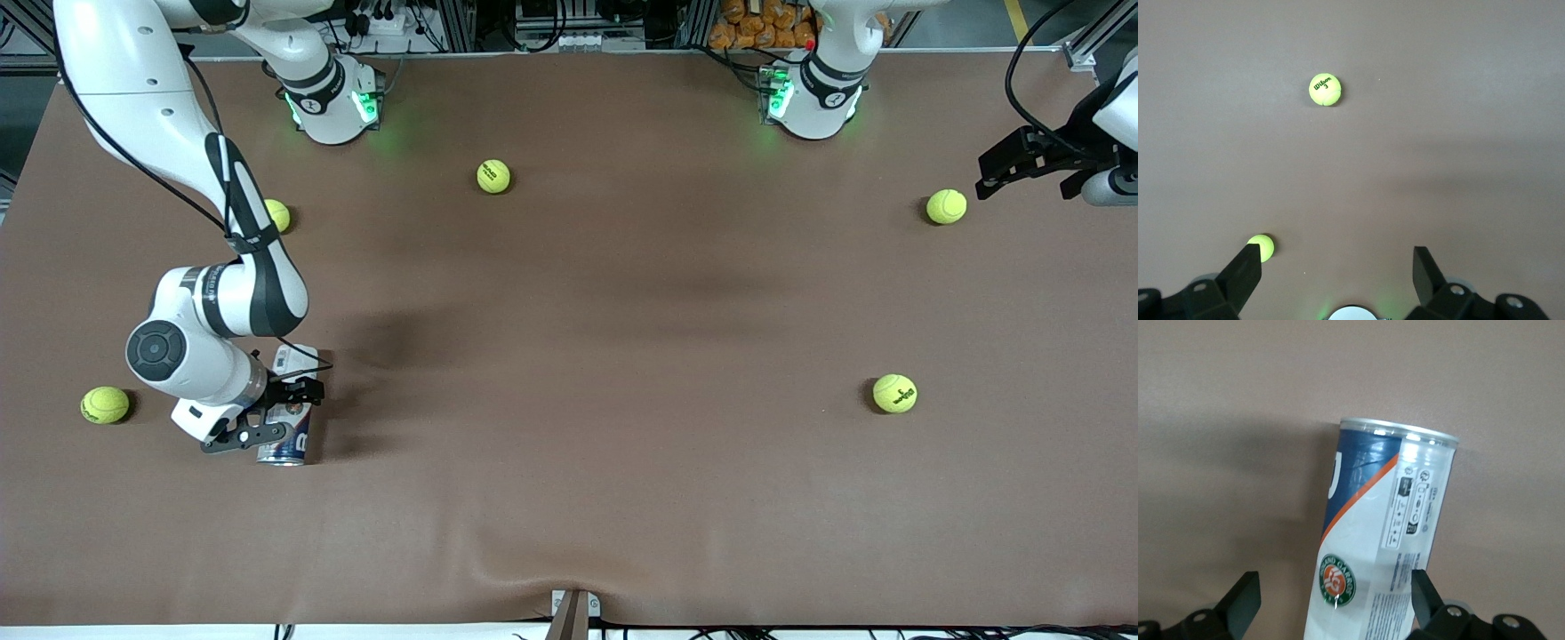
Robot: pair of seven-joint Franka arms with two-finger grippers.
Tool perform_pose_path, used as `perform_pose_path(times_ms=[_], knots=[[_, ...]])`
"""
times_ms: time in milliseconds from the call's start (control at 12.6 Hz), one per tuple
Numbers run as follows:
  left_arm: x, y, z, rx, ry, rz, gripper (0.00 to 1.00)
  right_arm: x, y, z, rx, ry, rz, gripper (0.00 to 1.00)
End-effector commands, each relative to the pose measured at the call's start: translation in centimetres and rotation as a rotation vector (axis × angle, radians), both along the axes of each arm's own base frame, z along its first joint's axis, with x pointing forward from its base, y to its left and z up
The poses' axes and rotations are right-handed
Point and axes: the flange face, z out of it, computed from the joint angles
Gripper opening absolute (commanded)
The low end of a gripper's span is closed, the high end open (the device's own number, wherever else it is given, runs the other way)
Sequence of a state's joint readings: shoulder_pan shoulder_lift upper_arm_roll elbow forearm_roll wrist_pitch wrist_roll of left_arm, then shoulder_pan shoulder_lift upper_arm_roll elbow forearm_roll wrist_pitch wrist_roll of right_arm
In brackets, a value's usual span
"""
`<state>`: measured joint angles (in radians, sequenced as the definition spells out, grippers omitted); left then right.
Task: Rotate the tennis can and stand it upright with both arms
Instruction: 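Lower the right gripper and grasp the tennis can around its body, then lift and carry the can to mid-table with the right gripper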
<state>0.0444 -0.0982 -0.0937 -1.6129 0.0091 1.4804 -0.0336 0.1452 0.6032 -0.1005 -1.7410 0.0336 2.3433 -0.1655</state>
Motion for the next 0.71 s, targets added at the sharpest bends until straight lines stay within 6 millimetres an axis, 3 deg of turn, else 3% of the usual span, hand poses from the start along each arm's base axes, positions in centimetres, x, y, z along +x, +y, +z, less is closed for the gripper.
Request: perform_pose_path(times_ms=[0,636], knots=[[0.2,0.2,0.2,-0.013,0.002,-0.014,1.00,0.4,-0.9,-1.5,0.005,-0.002,0.029,1.00],[0.5,0.2,-0.3,-0.014,0.009,-0.014,1.00,0.0,-2.3,-3.9,0.005,0.034,0.060,1.00]])
